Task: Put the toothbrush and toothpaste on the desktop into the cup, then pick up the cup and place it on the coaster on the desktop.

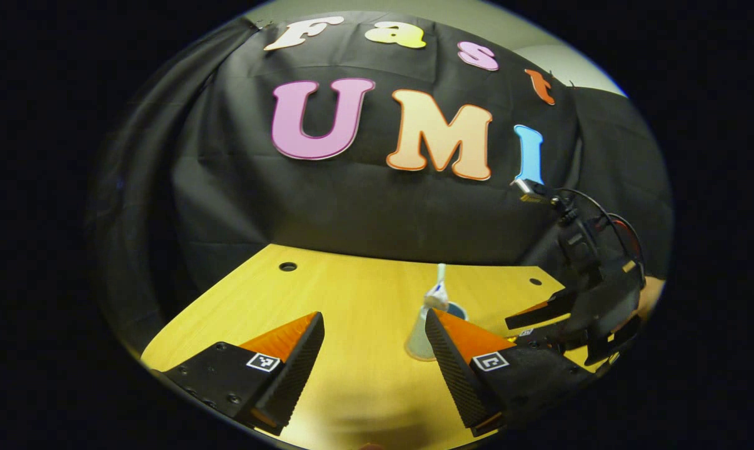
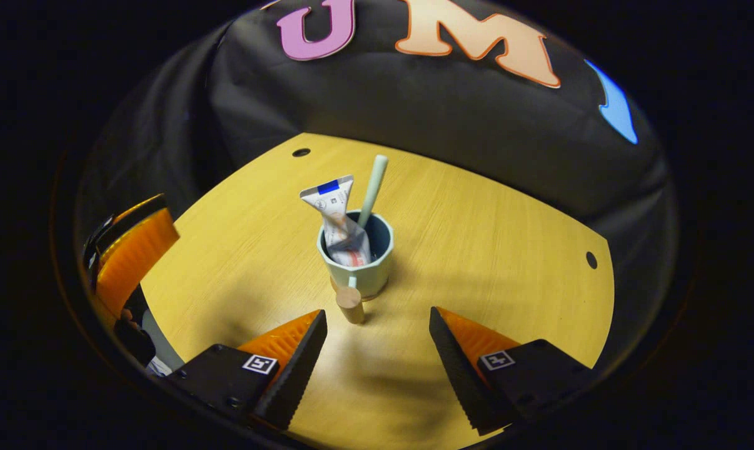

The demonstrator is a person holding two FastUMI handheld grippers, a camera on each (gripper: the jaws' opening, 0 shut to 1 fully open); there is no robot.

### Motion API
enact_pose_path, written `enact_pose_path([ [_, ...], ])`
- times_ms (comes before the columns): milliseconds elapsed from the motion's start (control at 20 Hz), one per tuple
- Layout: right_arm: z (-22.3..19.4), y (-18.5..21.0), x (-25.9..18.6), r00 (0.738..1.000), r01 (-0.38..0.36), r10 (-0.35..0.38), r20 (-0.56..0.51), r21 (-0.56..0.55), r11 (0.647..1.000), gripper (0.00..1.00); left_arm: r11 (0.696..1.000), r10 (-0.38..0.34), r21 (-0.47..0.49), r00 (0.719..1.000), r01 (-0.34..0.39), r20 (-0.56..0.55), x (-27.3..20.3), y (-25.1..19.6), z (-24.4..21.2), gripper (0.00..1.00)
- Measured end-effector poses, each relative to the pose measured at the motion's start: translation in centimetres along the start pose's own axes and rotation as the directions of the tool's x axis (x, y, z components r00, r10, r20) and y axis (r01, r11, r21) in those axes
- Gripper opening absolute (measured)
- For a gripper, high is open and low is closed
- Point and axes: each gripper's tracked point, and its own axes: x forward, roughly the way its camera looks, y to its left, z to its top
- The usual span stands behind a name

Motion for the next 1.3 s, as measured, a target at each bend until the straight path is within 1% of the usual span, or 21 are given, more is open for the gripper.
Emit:
enact_pose_path([
  [100,-0.2,-1.8,-2.2,0.998,0.003,-0.005,0.069,0.028,1.000,1.00,1.000,-0.015,0.015,1.000,0.015,0.010,0.3,-2.5,0.6,0.95],
  [200,-0.2,-4.0,-4.5,0.989,0.024,-0.031,0.147,0.049,0.999,1.00,0.999,-0.037,0.020,0.999,0.037,0.024,0.2,-5.2,1.4,0.95],
  [250,-0.2,-5.1,-5.6,0.981,0.035,-0.046,0.189,0.062,0.997,0.99,0.999,-0.046,0.022,0.999,0.045,0.028,0.2,-6.6,1.6,0.95],
  [350,0.1,-6.9,-8.2,0.958,0.040,-0.062,0.281,0.082,0.996,0.99,0.998,-0.059,0.020,0.997,0.058,0.042,-0.1,-9.2,2.2,0.95],
  [400,0.2,-8.1,-9.2,0.944,0.047,-0.074,0.322,0.091,0.995,0.99,0.998,-0.058,0.014,0.997,0.058,0.043,-0.2,-10.3,2.4,0.95],
  [500,0.1,-10.0,-11.5,0.904,0.056,-0.099,0.416,0.114,0.992,0.99,0.999,-0.052,0.013,0.997,0.051,0.061,-1.0,-12.3,3.6,0.95],
  [550,0.2,-10.7,-12.7,0.884,0.057,-0.109,0.455,0.126,0.990,1.00,0.999,-0.043,0.024,0.996,0.041,0.079,-1.1,-13.5,3.3,0.95],
  [650,0.2,-11.7,-14.9,0.845,0.056,-0.121,0.521,0.140,0.989,1.00,0.999,-0.019,0.048,0.993,0.014,0.118,-2.0,-14.8,4.4,0.95],
  [800,0.2,-13.0,-17.9,0.801,0.067,-0.157,0.577,0.174,0.982,1.00,0.999,-0.014,0.054,0.985,0.005,0.172,-3.6,-16.4,6.0,0.95],
  [900,0.7,-13.7,-19.5,0.766,0.076,-0.192,0.613,0.210,0.975,1.00,0.999,0.005,0.051,0.978,-0.016,0.207,-4.6,-16.2,7.1,0.95],
  [1000,1.0,-14.5,-20.9,0.747,0.087,-0.232,0.623,0.254,0.963,1.00,0.998,0.004,0.052,0.973,-0.016,0.230,-5.2,-16.3,8.1,0.95],
  [1050,1.1,-14.7,-21.9,0.730,0.083,-0.252,0.635,0.283,0.955,1.00,0.998,-0.006,0.057,0.973,-0.008,0.230,-5.4,-16.4,8.2,0.94],
  [1100,1.8,-14.9,-22.9,0.706,0.079,-0.269,0.655,0.304,0.949,1.00,0.998,-0.017,0.064,0.970,0.001,0.241,-5.7,-16.4,8.8,0.95],
  [1150,2.4,-15.4,-23.7,0.675,0.095,-0.298,0.675,0.321,0.942,1.00,0.997,-0.023,0.073,0.968,0.004,0.251,-6.0,-16.3,9.4,0.95],
  [1250,2.7,-16.1,-24.8,0.653,0.118,-0.334,0.679,0.345,0.931,0.99,0.996,-0.039,0.090,0.962,0.015,0.269,-6.6,-16.2,10.3,0.94],
  [1300,2.6,-15.9,-25.2,0.650,0.118,-0.342,0.678,0.355,0.927,0.99,0.995,-0.047,0.097,0.958,0.021,0.282,-6.9,-16.2,10.8,0.95],
])
